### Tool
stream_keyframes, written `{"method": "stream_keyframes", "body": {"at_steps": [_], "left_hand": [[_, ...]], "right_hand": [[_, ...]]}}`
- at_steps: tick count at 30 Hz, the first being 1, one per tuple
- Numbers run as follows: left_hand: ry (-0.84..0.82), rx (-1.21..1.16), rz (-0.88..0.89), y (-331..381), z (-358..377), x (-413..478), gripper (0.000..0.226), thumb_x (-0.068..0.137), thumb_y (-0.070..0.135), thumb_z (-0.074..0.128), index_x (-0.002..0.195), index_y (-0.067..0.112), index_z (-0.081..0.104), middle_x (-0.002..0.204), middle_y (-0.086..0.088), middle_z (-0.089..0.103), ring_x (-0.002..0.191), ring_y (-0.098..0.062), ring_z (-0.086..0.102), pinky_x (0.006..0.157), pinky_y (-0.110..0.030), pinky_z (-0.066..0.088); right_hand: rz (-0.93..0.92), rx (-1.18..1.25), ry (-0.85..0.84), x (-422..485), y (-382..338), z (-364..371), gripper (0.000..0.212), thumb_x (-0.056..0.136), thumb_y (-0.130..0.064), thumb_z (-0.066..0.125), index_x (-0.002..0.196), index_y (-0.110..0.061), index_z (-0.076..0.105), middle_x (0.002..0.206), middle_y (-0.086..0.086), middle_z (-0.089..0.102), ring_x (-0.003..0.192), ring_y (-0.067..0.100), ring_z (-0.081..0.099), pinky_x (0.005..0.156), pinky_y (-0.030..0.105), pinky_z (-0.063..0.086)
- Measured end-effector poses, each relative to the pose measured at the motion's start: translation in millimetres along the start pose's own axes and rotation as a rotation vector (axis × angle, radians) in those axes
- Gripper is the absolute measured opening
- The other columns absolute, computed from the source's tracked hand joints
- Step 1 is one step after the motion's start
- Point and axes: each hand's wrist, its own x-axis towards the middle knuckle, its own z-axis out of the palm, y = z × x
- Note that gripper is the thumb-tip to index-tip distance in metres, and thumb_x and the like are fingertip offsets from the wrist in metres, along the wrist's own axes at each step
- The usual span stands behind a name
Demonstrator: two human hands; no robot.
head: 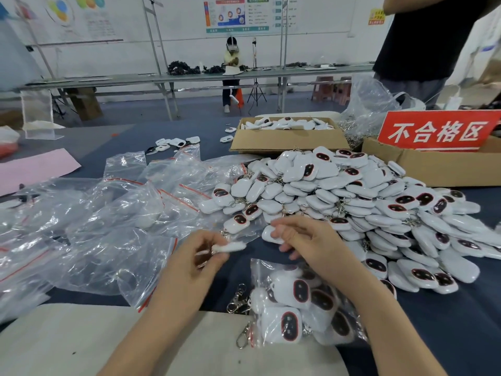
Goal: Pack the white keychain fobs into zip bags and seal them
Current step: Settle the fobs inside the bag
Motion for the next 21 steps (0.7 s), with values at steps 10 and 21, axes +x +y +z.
{"method": "stream_keyframes", "body": {"at_steps": [10, 21], "left_hand": [[-0.170, 0.131, 0.191, 9.2, 2.2, -30.1, 0.043, 0.079, 0.000, 0.082, 0.086, 0.040, 0.067, 0.109, 0.020, 0.061, 0.107, -0.006, 0.062, 0.089, -0.007, 0.038], [-0.186, -0.047, 0.086, 14.4, 16.3, -28.1, 0.046, 0.082, -0.004, 0.078, 0.085, 0.041, 0.070, 0.102, 0.017, 0.073, 0.101, -0.006, 0.069, 0.088, -0.014, 0.049]], "right_hand": [[0.070, -0.268, -0.313, -6.7, -13.6, 8.5, 0.048, 0.086, -0.068, 0.054, 0.102, -0.029, 0.077, 0.095, 0.006, 0.075, 0.092, 0.023, 0.070, 0.092, 0.053, 0.052], [0.098, -0.217, -0.384, -5.2, -16.1, 7.0, 0.028, 0.095, -0.050, 0.061, 0.085, -0.029, 0.076, 0.072, -0.012, 0.068, 0.060, 0.000, 0.054, 0.071, 0.032, 0.049]]}}
